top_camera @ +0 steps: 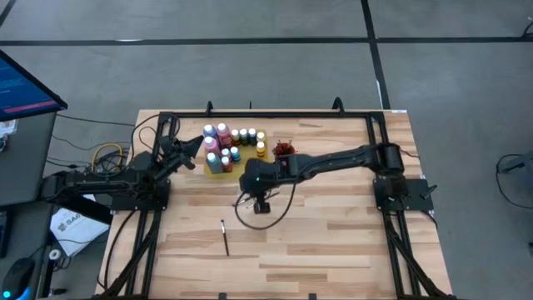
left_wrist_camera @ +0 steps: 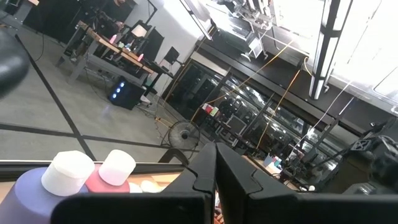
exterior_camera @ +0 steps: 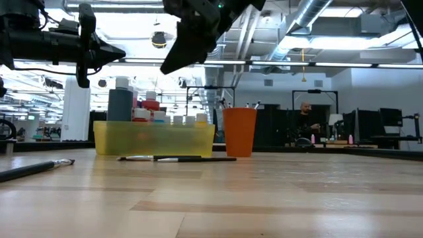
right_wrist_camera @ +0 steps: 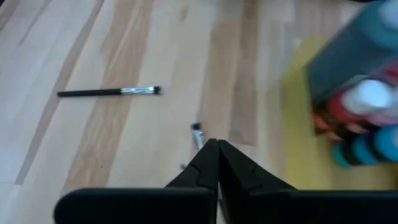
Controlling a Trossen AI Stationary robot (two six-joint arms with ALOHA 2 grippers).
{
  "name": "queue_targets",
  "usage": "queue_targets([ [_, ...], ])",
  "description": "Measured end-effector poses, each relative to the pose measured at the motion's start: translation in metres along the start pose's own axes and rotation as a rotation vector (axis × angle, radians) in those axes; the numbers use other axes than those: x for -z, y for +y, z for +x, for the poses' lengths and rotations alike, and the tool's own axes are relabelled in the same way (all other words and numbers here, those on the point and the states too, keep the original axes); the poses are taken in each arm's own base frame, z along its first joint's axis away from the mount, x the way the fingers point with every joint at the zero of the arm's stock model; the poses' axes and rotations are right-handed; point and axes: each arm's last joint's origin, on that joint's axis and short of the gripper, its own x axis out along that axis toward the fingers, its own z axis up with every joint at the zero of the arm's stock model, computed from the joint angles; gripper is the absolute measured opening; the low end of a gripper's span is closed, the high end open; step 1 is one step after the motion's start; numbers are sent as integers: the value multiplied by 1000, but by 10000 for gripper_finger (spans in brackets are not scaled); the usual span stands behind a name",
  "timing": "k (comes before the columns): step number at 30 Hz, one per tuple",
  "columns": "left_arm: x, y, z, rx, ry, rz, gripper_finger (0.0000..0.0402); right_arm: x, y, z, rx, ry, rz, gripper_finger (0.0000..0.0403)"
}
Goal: Pick & Place Paint Supplies
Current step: Put the silver paint brush into the orange cup
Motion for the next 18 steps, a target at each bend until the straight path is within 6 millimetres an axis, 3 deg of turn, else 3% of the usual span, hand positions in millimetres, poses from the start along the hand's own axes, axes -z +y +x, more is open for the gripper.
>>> queue_targets([
  [3,0,0,0,0,0,0,1,-2,-6,-10,10,-3,20,0],
  [6,0,0,0,0,0,0,1,-2,1,-9,-6,3,-6,6],
  [12,0,0,0,0,0,0,1,7,26,25,-53,29,-66,57],
  [18,0,0,0,0,0,0,1,28,31,67,-64,98,-86,101],
])
